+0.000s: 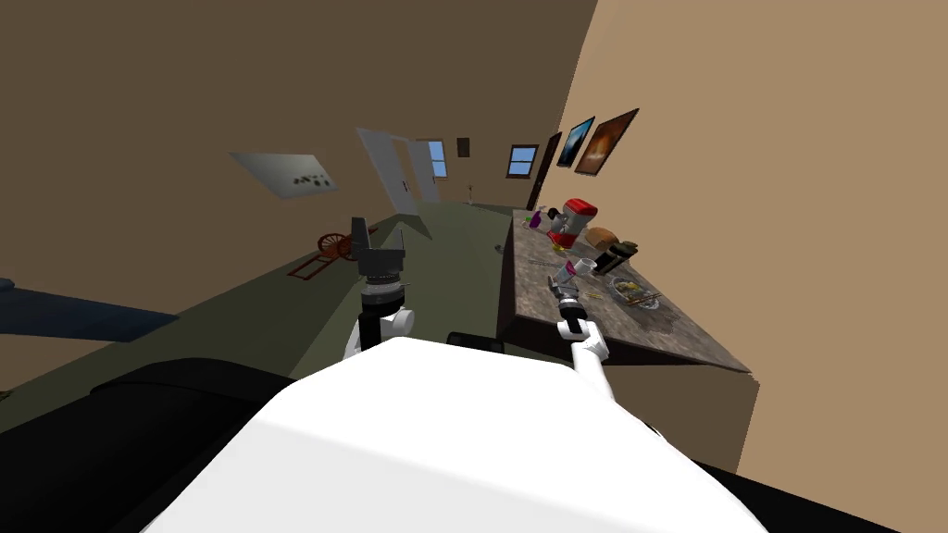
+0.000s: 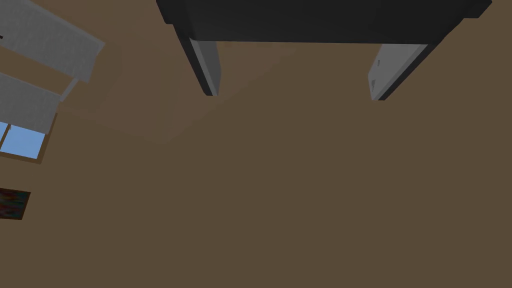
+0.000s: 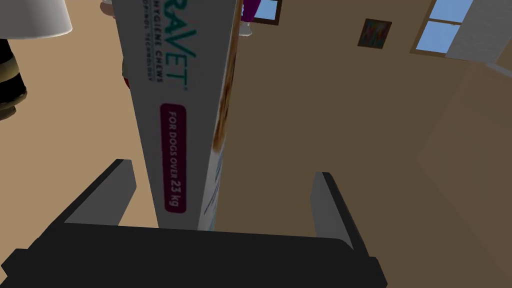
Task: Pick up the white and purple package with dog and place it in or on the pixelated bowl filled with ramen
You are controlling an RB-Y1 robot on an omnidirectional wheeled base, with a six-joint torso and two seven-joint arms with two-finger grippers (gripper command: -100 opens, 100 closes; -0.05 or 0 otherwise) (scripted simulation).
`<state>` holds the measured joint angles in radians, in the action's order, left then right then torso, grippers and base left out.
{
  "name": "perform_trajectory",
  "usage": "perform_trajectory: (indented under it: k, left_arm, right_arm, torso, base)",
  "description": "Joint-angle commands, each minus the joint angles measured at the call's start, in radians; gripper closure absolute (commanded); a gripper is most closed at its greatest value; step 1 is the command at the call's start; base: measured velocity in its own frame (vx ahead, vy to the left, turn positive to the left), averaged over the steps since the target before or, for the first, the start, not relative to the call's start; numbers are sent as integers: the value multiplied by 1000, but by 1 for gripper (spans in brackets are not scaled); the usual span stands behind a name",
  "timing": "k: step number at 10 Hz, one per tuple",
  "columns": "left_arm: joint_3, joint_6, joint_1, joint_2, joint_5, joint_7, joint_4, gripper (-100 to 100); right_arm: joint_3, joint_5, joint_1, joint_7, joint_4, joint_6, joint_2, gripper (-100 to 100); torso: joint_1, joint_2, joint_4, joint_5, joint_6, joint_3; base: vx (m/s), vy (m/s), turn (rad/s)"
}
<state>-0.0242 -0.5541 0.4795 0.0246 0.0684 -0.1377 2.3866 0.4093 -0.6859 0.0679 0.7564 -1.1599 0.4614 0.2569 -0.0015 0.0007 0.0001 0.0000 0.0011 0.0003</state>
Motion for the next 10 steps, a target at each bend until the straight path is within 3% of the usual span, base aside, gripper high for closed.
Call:
perform_trajectory:
  k: [1, 5, 6, 7, 8, 9, 10]
  left_arm:
    - [0, 0, 0, 0, 0, 0, 0, 0]
    - [0, 0, 0, 0, 0, 0, 0, 0]
    - [0, 0, 0, 0, 0, 0, 0, 0]
    - [0, 0, 0, 0, 0, 0, 0, 0]
    - [0, 0, 0, 0, 0, 0, 0, 0]
    - [0, 0, 0, 0, 0, 0, 0, 0]
    - [0, 0, 0, 0, 0, 0, 0, 0]
  right_arm:
    - [0, 0, 0, 0, 0, 0, 0, 100]
    - [1, 0, 0, 0, -1, 0, 1, 100]
    - [1, 0, 0, 0, -1, 0, 1, 0]
    - [-8, 0, -14, -7, 1, 20, 6, 100]
    - [-3, 1, 0, -1, 6, 14, 3, 100]
    - [-2, 1, -1, -1, 8, 18, 4, 0]
    - [-7, -23, 3, -22, 7, 0, 7, 100]
  torso:
    - [0, 0, 0, 0, 0, 0]
    - [2, 0, -1, 0, -1, 0]
    - [2, 0, -1, 0, -1, 0]
    - [2, 0, -1, 0, -1, 0]
    - [2, 1, -2, -1, 3, -1]
    - [1, 1, -2, -1, 1, -1]
    - [1, 0, -2, -1, 1, -1]
  base:
    - [2, -4, -16]
    - [0, -2, -2]
    - [0, 0, 0]
    - [5, 18, -198]
    - [1, 18, -64]
    - [0, 0, 0]
    - [-127, -19, 39]
